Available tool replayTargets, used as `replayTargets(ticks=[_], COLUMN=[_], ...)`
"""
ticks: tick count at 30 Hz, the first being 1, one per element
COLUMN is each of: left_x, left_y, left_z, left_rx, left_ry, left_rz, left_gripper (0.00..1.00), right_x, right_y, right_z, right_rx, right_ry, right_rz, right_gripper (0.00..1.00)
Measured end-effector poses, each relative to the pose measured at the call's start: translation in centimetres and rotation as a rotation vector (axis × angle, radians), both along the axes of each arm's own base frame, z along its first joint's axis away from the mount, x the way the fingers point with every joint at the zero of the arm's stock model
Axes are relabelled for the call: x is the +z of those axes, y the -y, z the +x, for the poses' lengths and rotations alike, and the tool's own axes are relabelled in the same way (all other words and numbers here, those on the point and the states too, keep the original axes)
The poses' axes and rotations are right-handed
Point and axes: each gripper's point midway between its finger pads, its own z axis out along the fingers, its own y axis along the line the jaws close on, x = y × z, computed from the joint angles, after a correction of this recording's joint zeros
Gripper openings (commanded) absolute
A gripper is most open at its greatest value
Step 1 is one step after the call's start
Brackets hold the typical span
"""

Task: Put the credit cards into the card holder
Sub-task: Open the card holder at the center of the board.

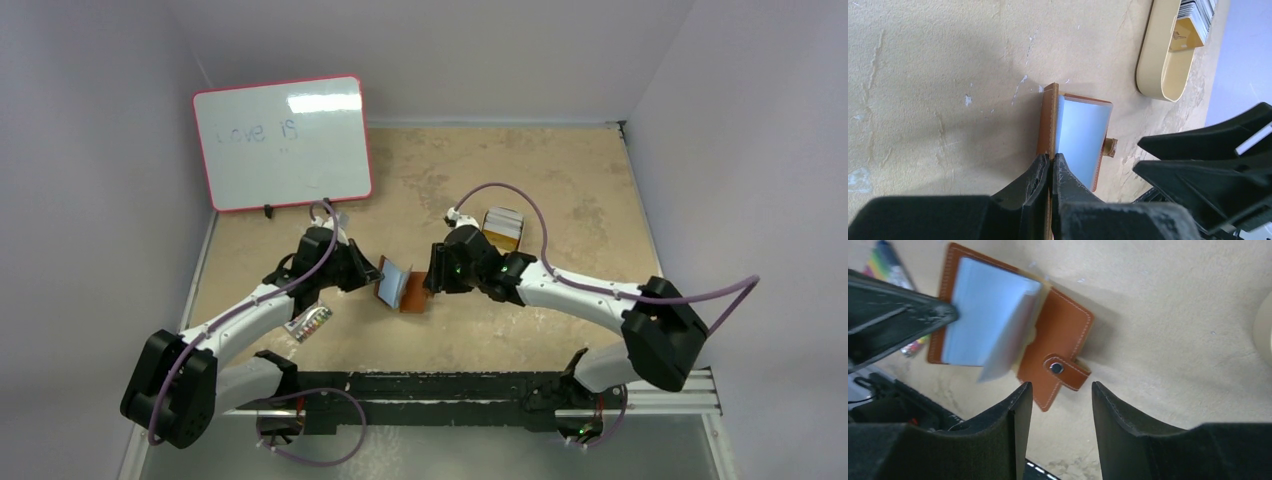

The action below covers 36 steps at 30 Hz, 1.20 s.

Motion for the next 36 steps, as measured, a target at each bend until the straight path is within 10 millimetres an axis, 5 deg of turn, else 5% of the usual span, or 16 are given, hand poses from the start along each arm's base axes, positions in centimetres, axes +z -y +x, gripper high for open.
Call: replayTargets(ticks=[4, 17, 27, 36], left_x=[0.2, -0.6, -0.6, -0.7], left_y=[0.1, -0.6, -0.7, -0.9], left_z=[0.2, 0.0, 0.2, 0.4], left_rx=[0.002, 0.012, 0.021, 0.034], left_ry=[0.007, -0.005, -0.001, 0.005], left_rz=[-0.006, 0.037, 0.046, 0.053], left_gripper=[0.00, 0.00, 0.00, 0.00], right_x=[2.3, 5.0, -0.7, -5.8], right_y=[-1.2, -9.0, -9.3, -4.7], right_z=[0.0, 3.0, 2.0, -1.4], right_rx=[0.029, 0.063, 0.074, 0.052], right_ry=[0.031, 0.043, -0.089, -0.187], right_rz=[0.089, 0.298, 0.224, 0.091], right_gripper=[0.29, 0.17, 0.16, 0.17])
